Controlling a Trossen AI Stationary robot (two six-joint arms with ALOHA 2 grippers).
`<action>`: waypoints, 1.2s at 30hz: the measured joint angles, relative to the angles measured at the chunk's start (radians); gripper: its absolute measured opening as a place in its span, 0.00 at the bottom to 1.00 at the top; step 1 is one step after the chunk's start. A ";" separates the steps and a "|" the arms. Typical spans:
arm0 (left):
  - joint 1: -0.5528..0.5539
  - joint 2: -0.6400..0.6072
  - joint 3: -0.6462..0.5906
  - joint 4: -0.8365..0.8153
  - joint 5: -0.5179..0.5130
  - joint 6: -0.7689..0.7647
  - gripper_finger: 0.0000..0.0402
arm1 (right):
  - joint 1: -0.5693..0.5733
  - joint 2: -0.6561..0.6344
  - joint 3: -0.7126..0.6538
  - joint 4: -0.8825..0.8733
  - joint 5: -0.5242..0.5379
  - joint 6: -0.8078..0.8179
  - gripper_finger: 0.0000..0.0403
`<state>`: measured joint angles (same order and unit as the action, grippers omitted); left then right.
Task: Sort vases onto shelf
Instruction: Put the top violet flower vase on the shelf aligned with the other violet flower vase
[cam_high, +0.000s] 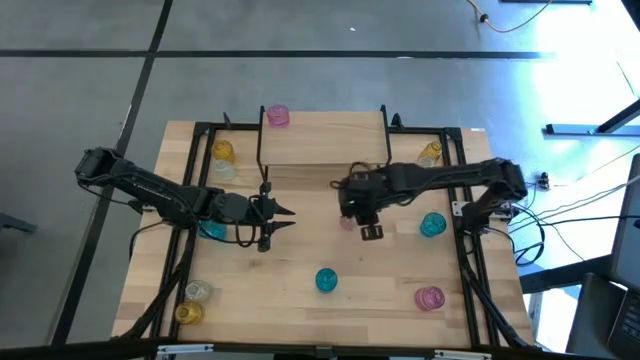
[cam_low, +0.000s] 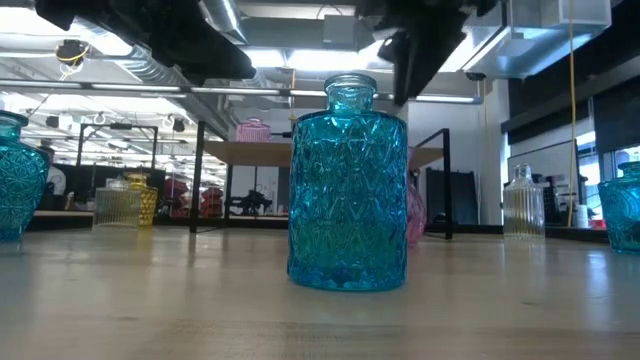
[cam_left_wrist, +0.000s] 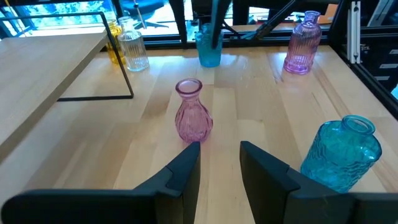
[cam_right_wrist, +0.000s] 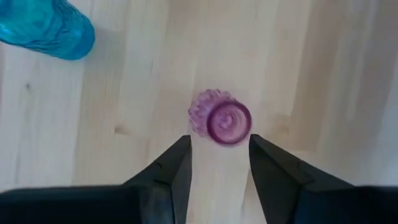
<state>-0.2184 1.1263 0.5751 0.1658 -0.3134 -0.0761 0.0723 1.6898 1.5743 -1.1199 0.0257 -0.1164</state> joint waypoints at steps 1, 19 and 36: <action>0.000 0.000 0.000 0.000 0.000 0.000 0.26 | 0.000 -0.021 -0.009 0.006 0.000 0.004 0.36; 0.071 0.000 0.000 0.221 -0.042 0.048 0.26 | -0.001 -0.501 -0.634 0.555 0.008 0.016 0.35; 0.188 0.192 0.132 0.217 0.148 0.056 0.53 | -0.001 -0.530 -0.708 0.758 0.045 -0.076 0.35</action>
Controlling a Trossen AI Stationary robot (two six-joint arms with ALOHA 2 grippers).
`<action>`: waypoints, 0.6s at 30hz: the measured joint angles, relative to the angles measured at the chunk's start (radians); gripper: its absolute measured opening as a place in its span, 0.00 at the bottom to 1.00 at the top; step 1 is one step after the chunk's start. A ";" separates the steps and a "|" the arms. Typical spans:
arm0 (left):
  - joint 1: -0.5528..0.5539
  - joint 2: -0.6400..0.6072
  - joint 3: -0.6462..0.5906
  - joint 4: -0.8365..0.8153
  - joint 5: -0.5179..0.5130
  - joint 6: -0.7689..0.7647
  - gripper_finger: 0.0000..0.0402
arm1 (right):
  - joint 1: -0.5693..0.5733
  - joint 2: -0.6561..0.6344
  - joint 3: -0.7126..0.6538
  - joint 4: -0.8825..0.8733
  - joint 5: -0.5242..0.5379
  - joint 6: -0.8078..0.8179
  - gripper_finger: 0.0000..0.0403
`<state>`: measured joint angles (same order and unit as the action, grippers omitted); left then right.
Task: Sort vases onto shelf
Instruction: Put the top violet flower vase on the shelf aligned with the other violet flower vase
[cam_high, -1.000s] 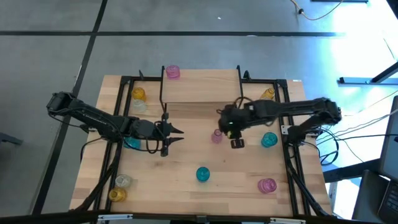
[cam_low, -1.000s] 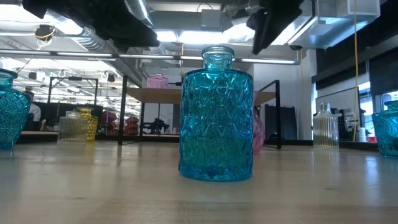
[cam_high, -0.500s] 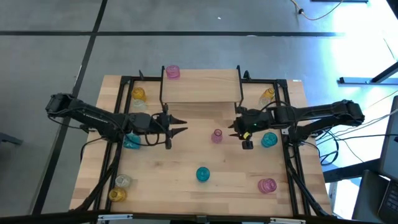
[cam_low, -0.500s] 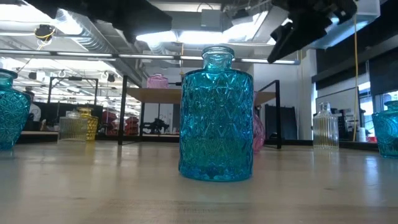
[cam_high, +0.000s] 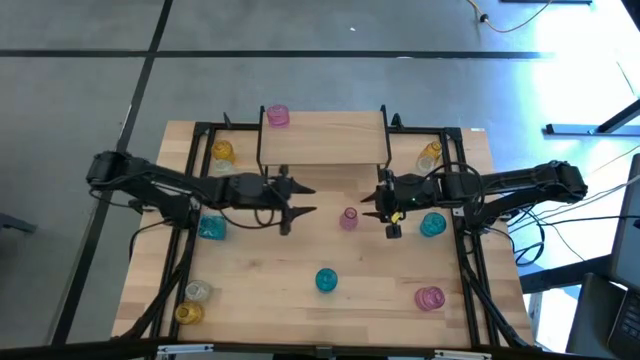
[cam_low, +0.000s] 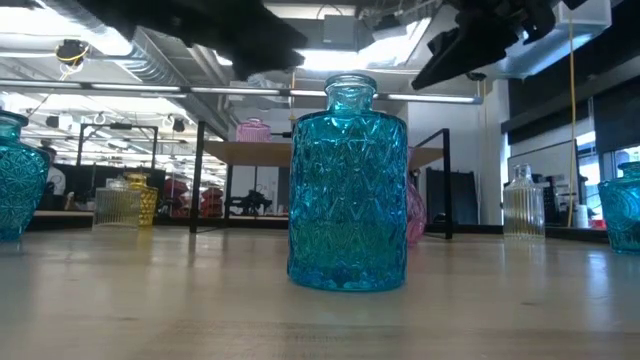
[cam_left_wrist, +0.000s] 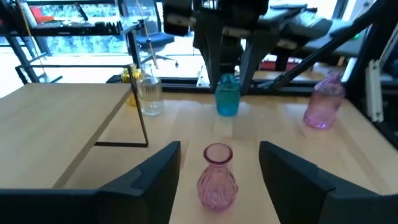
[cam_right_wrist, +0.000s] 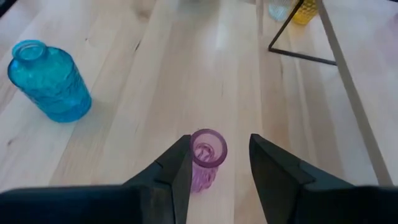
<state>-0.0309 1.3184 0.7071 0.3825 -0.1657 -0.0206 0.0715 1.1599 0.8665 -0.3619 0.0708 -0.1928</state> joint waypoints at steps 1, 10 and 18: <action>0.001 0.029 0.018 0.000 0.000 0.006 0.53 | 0.000 0.000 0.000 -0.002 0.000 0.000 0.35; -0.009 0.239 0.141 0.036 -0.097 0.050 0.53 | 0.000 -0.036 -0.029 -0.024 -0.024 -0.048 0.35; 0.018 0.393 0.280 -0.046 0.077 -0.019 0.53 | 0.000 -0.211 -0.139 0.060 -0.028 -0.063 0.35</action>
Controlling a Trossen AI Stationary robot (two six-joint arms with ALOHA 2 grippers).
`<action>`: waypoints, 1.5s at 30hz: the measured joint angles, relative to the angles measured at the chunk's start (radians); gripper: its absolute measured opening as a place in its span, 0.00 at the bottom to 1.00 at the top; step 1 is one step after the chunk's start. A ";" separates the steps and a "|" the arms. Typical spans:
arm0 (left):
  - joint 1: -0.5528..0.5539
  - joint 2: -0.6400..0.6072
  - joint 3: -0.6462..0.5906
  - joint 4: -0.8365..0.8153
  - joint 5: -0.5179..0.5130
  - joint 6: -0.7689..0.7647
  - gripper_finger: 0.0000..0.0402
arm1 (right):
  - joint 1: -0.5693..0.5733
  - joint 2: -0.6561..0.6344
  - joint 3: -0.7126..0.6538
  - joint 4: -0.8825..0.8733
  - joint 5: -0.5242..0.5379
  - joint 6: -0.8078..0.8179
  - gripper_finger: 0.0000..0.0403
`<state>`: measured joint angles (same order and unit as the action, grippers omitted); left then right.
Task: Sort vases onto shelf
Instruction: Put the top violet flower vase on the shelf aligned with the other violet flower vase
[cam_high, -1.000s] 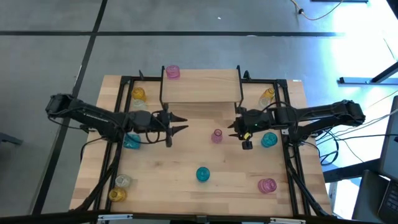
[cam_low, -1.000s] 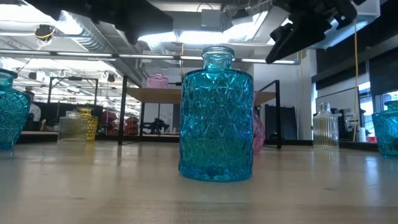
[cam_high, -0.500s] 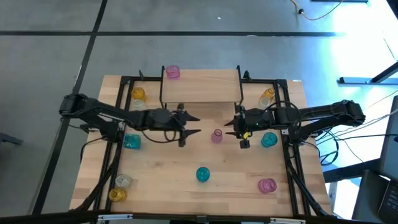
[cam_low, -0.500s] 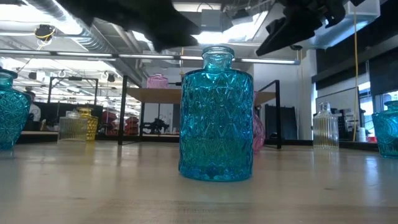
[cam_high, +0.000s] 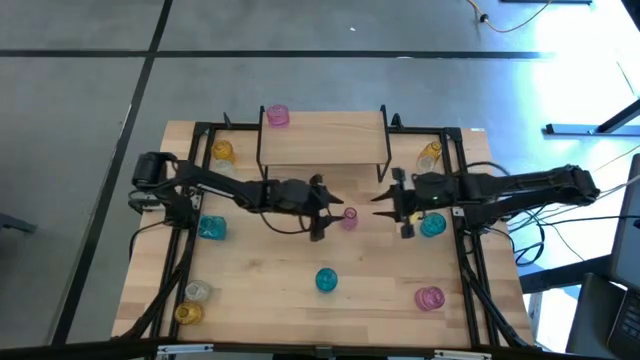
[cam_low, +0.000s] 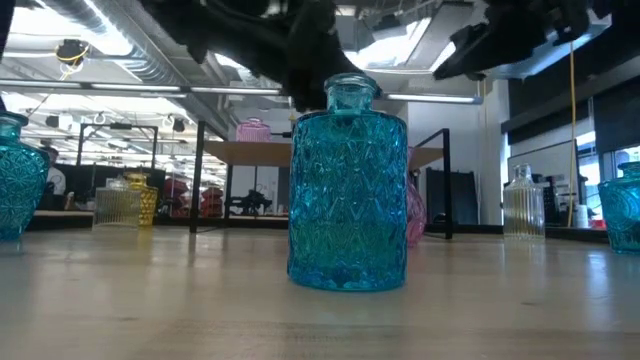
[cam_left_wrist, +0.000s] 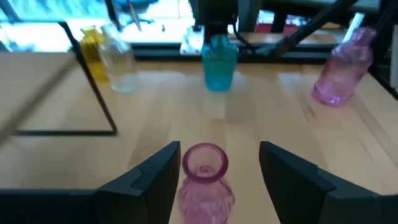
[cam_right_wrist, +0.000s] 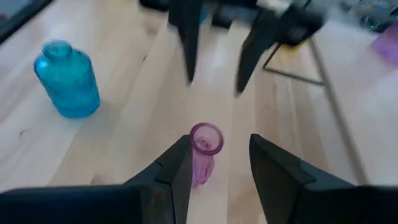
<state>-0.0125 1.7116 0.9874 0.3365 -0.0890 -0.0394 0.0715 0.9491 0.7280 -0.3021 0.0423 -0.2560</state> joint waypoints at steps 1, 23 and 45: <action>0.003 0.017 0.022 -0.025 0.003 -0.008 0.53 | 0.000 -0.027 -0.007 0.014 0.003 0.003 0.35; 0.013 0.148 0.137 -0.094 -0.008 -0.005 0.53 | 0.000 -0.122 -0.059 0.052 0.028 0.016 0.35; 0.017 0.214 0.136 -0.025 0.021 -0.003 0.53 | 0.000 -0.086 -0.059 0.067 0.029 0.015 0.35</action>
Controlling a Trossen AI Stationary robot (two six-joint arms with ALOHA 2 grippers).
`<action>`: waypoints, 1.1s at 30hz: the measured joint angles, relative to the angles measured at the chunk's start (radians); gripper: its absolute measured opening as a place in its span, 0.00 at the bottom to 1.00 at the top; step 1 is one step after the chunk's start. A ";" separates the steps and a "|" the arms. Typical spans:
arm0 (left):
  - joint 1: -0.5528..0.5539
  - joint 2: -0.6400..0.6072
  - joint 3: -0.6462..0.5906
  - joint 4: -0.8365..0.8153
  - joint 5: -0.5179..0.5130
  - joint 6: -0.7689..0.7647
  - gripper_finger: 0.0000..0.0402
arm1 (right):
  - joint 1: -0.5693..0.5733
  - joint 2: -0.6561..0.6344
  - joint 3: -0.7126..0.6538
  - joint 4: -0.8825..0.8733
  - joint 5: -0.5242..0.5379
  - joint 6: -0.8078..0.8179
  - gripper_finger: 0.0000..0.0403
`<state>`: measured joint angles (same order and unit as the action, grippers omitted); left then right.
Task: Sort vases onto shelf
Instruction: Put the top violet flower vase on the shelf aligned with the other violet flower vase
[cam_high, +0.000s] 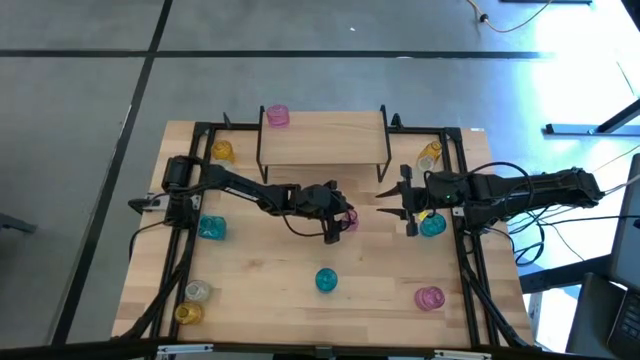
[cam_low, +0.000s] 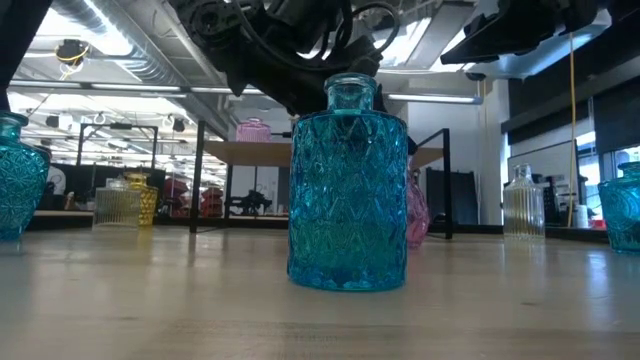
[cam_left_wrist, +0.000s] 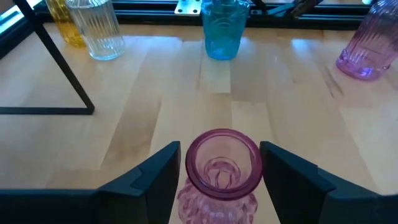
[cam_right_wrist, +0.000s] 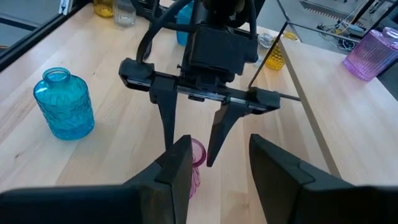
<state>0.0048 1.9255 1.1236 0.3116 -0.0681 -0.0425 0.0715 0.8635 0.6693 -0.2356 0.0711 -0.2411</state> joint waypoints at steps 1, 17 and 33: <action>0.000 0.003 0.000 0.000 0.000 0.000 0.53 | 0.000 0.000 0.000 0.000 0.000 0.000 0.35; 0.002 0.007 0.000 -0.005 0.000 0.002 0.41 | 0.000 0.000 0.000 0.000 0.000 -0.003 0.35; -0.032 -0.148 -0.001 -0.119 -0.072 0.053 0.41 | 0.000 0.000 0.000 -0.001 0.000 -0.003 0.35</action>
<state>-0.0274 1.7779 1.1229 0.1929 -0.1404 0.0103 0.0715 0.8635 0.6697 -0.2364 0.0715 -0.2440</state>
